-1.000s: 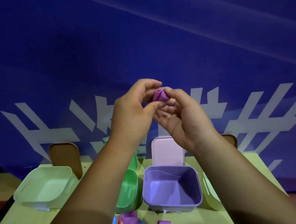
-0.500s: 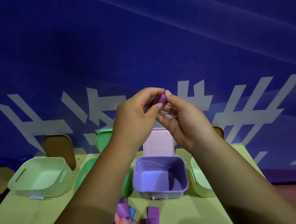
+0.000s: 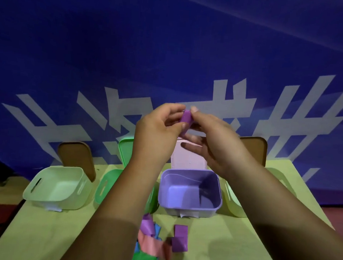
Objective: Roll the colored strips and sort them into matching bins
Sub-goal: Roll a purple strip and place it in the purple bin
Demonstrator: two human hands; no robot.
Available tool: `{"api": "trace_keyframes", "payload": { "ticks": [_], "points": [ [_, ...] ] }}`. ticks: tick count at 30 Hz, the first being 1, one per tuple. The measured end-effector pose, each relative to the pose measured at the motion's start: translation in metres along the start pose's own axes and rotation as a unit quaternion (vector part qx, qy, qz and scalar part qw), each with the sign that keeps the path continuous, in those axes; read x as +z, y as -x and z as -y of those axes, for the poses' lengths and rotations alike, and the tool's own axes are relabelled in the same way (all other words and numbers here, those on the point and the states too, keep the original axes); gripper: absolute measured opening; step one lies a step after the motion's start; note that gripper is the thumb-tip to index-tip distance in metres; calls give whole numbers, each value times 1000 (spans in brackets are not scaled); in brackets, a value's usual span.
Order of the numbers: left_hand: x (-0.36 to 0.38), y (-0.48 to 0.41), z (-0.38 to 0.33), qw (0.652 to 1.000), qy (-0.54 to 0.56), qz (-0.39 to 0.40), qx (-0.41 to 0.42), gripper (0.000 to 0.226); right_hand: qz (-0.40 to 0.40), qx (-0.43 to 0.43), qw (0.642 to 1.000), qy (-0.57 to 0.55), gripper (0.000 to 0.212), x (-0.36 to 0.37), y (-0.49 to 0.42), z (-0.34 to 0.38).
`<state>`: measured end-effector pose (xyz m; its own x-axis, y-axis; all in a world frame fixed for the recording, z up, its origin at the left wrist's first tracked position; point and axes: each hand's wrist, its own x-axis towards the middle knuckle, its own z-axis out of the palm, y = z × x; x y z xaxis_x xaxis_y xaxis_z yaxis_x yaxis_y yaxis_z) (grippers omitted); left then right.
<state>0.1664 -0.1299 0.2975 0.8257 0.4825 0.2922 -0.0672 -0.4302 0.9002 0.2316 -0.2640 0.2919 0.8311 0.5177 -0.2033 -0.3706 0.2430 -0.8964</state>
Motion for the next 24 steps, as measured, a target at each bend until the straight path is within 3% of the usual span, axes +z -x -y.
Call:
{"api": "trace_keyframes", "payload": {
  "ticks": [7, 10, 14, 16, 19, 24],
  "points": [
    [-17, -14, 36, 996, -36, 82, -11, 41, -39, -59, 989, 128, 21, 5, -21, -20],
    [-11, -23, 49, 996, -7, 78, -31, 39, -71, -53, 989, 117, 15, 6, -30, -26],
    [8, -32, 69, 992, 49, 23, -116, 35, -122, -16, 992, 30, 13, 2, -45, -35],
    [20, -35, 85, 971, 122, 47, -199, 27, -125, -10, 992, 2, 15, -1, -51, -40],
    [36, -37, 107, 898, 298, 115, -303, 30, -136, 5, 990, -21, 19, -9, -62, -55],
    [62, -44, 141, 846, 364, 121, -371, 14, -189, 45, 978, 71, 28, -39, -81, -96]
  ]
}}
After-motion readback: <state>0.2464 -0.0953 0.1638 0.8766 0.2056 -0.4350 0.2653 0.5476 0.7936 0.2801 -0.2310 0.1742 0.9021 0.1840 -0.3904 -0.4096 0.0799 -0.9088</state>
